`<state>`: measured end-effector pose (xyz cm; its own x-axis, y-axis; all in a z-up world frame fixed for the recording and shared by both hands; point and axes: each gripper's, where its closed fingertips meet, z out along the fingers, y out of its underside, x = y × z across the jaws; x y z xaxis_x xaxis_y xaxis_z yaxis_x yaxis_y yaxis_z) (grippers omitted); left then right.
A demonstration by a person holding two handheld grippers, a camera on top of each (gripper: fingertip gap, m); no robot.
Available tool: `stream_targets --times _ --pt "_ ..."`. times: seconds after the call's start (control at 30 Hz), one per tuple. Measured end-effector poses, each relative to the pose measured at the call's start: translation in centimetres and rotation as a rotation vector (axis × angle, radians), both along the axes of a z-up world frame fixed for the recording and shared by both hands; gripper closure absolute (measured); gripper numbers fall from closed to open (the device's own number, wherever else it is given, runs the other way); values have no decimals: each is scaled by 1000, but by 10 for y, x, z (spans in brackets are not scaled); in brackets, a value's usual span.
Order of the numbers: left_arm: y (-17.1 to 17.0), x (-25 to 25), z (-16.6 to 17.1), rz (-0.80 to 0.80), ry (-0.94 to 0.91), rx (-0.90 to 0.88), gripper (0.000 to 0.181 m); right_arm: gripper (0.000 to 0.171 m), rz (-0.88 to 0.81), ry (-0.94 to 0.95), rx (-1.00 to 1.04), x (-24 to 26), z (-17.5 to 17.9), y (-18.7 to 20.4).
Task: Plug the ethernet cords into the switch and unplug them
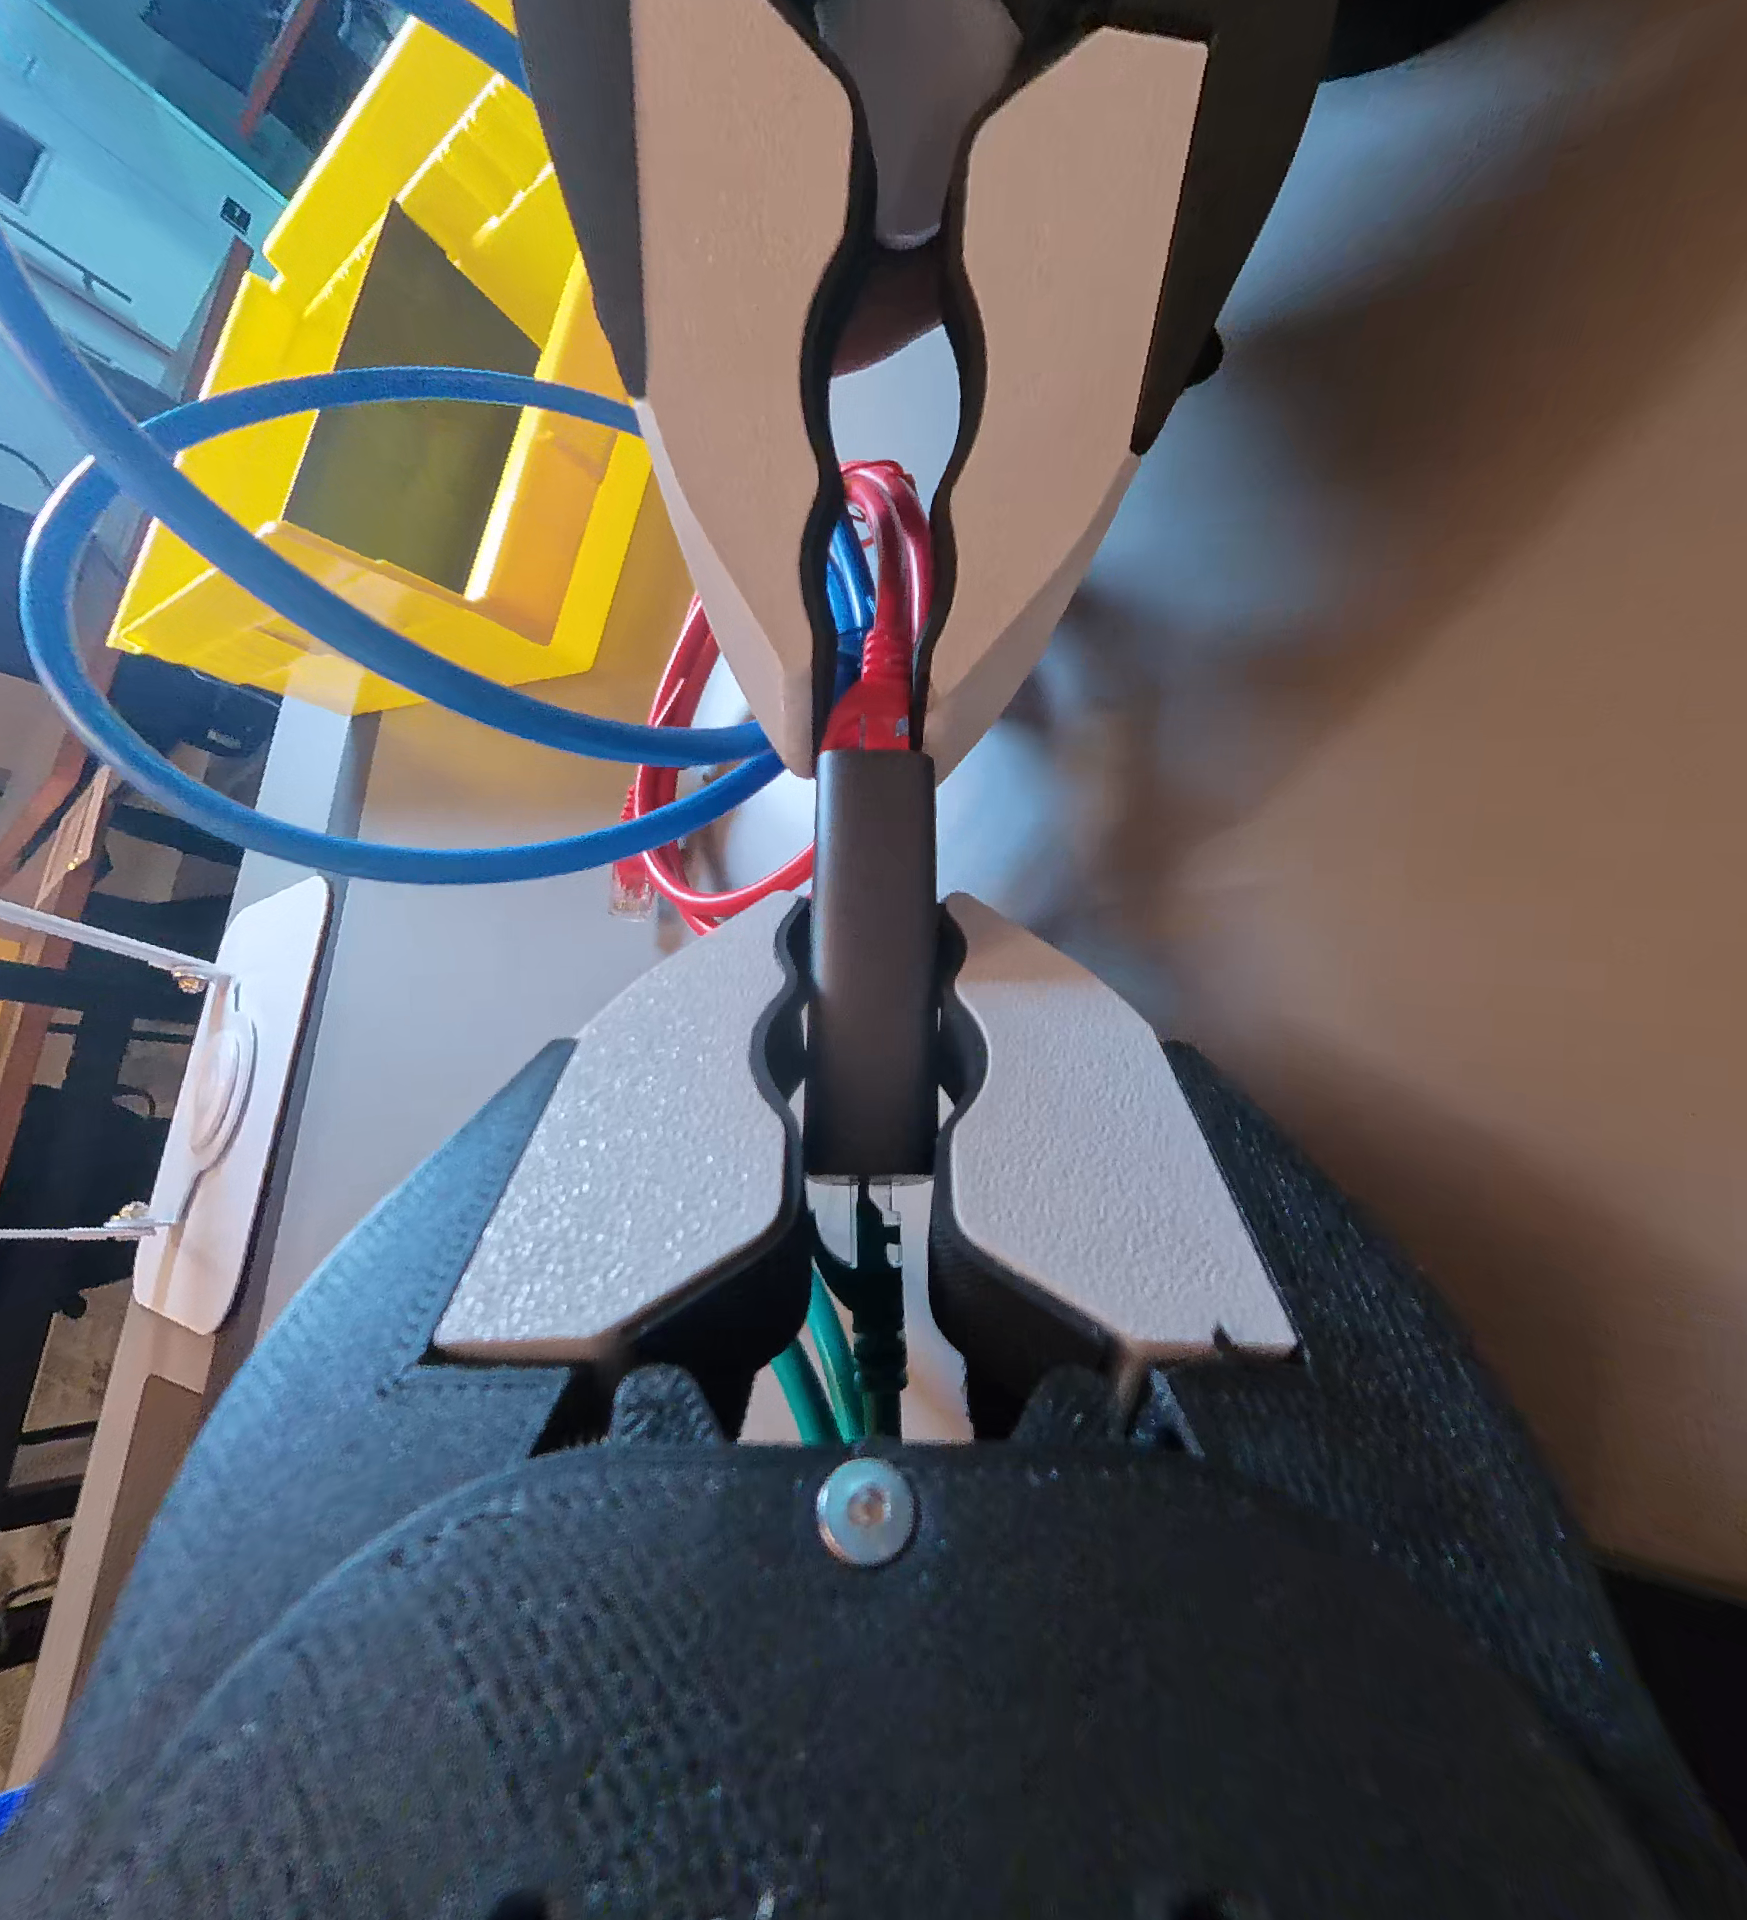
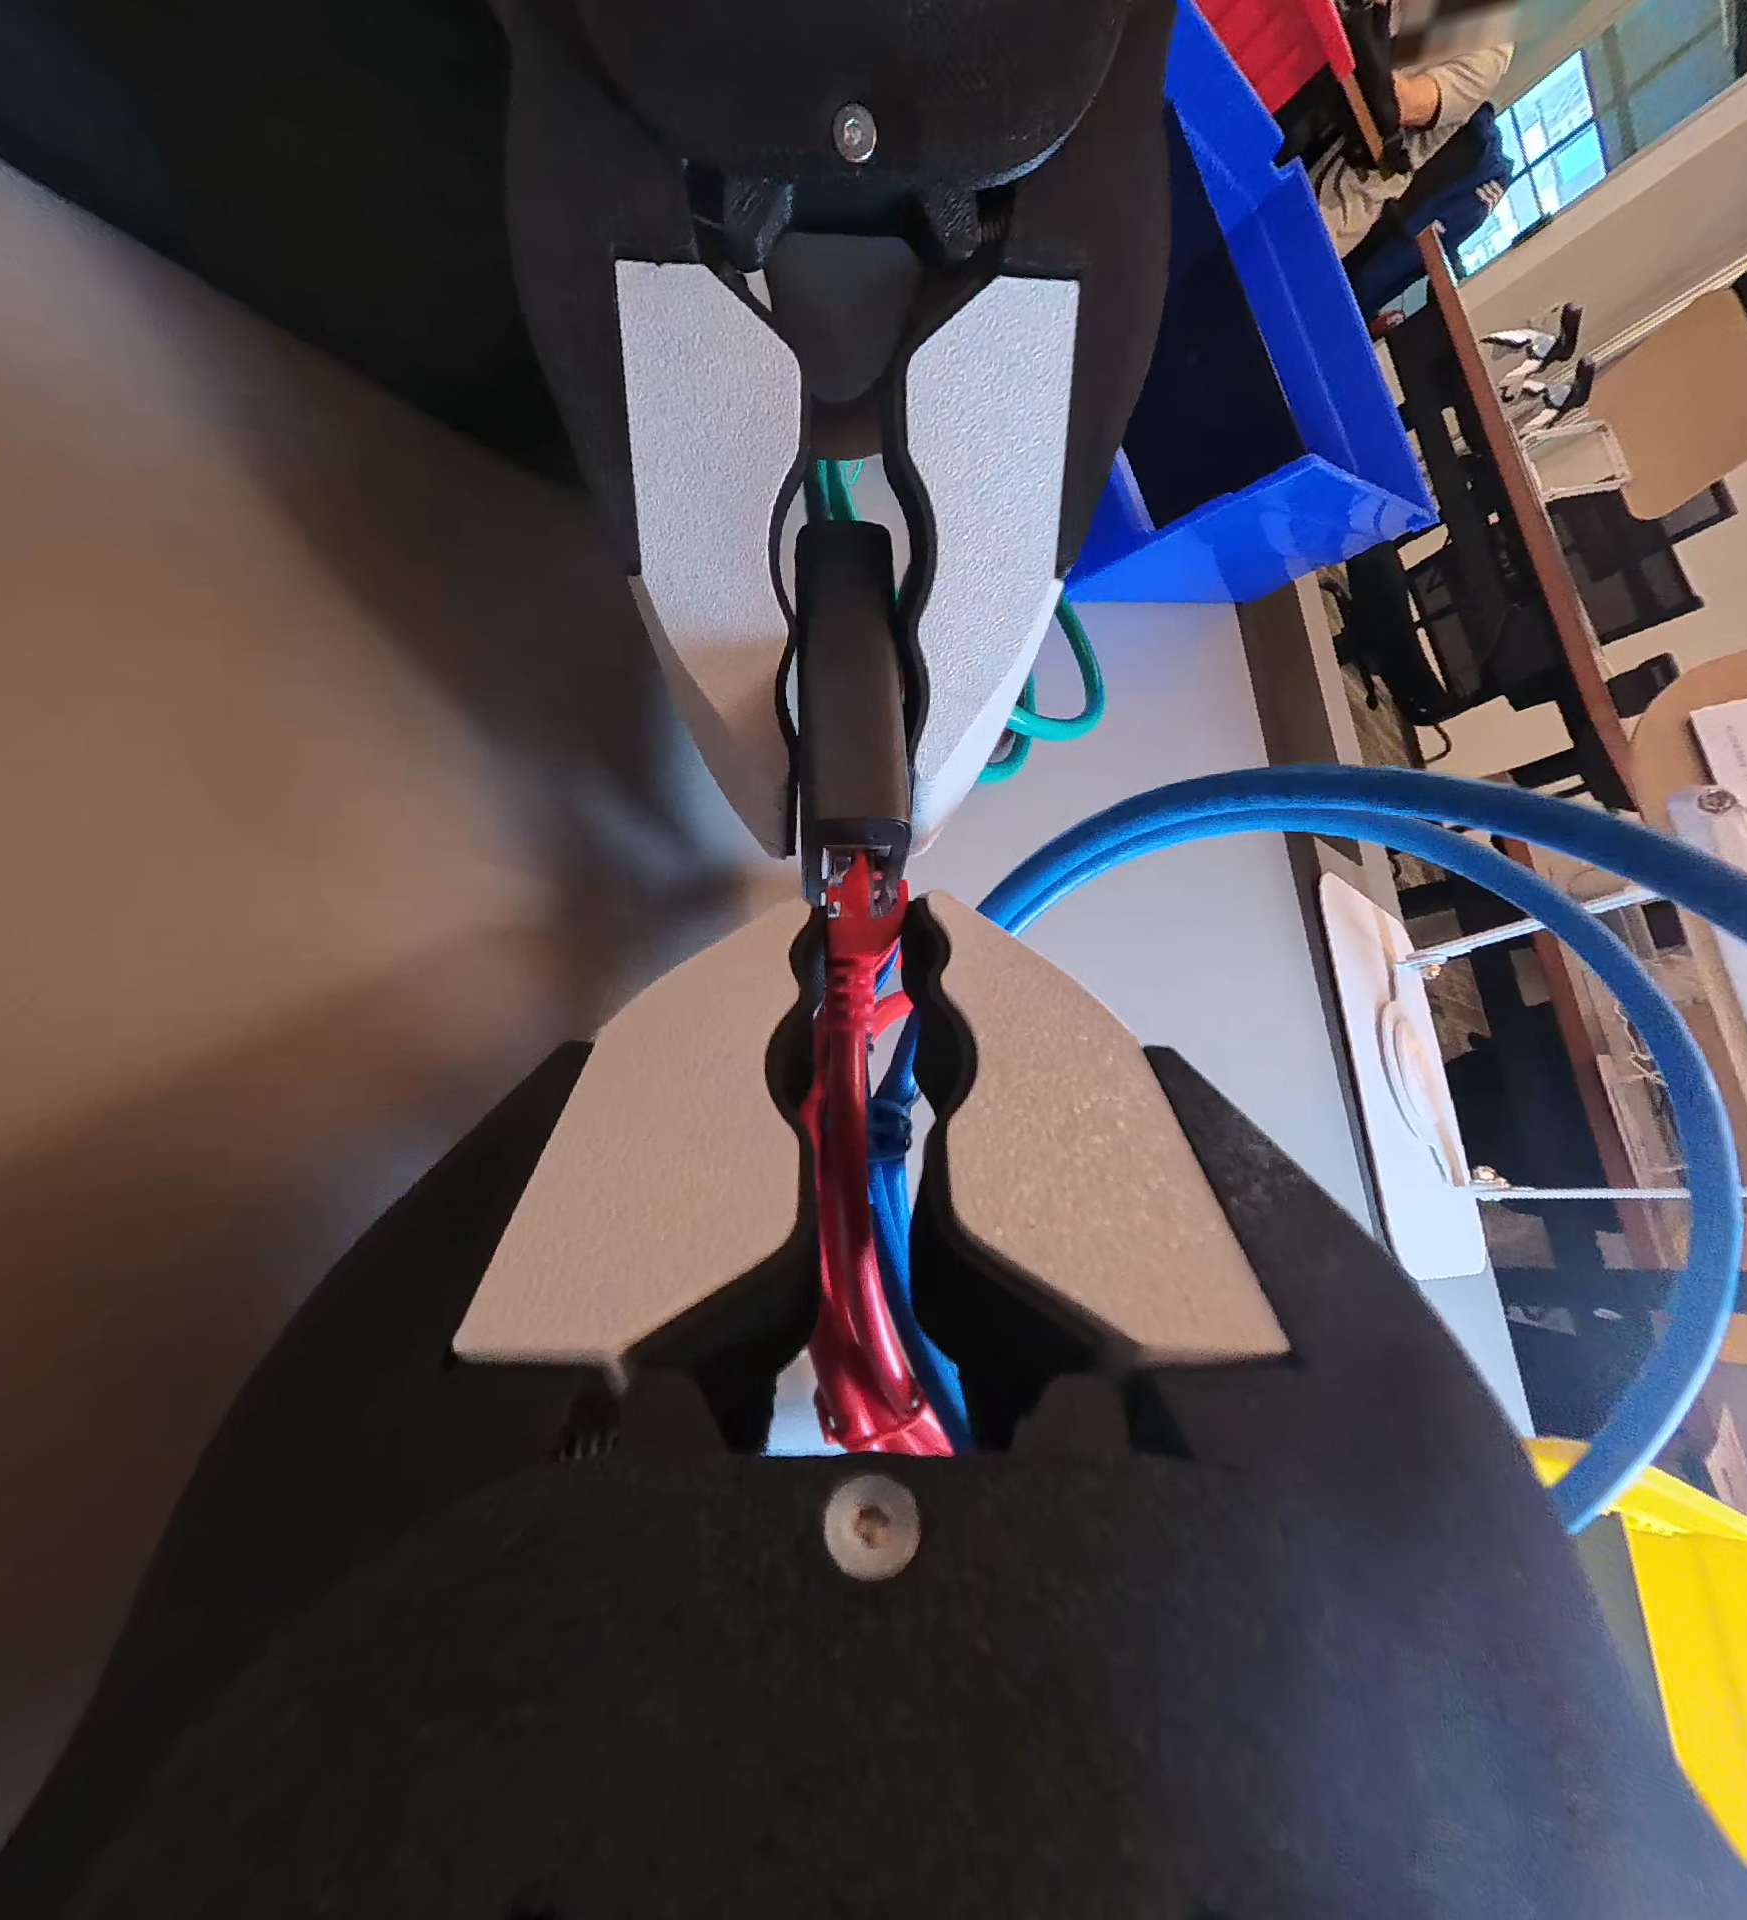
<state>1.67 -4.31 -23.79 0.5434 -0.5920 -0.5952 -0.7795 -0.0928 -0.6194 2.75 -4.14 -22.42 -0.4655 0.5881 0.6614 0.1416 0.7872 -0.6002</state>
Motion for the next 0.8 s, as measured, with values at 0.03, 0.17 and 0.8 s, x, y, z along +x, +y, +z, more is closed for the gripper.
stream_targets --times 0.03,0.17,0.8 --pt "-1 0 0 -10 11 -3 160 157 4 -2 1 0 0 -1" --pt "-7 1 -6 -54 73 -36 160 158 43 -41 41 3 -7 -8" --pt "-8 -34 -12 -53 168 -105 159 157 371 -423 169 58 -24 -39"
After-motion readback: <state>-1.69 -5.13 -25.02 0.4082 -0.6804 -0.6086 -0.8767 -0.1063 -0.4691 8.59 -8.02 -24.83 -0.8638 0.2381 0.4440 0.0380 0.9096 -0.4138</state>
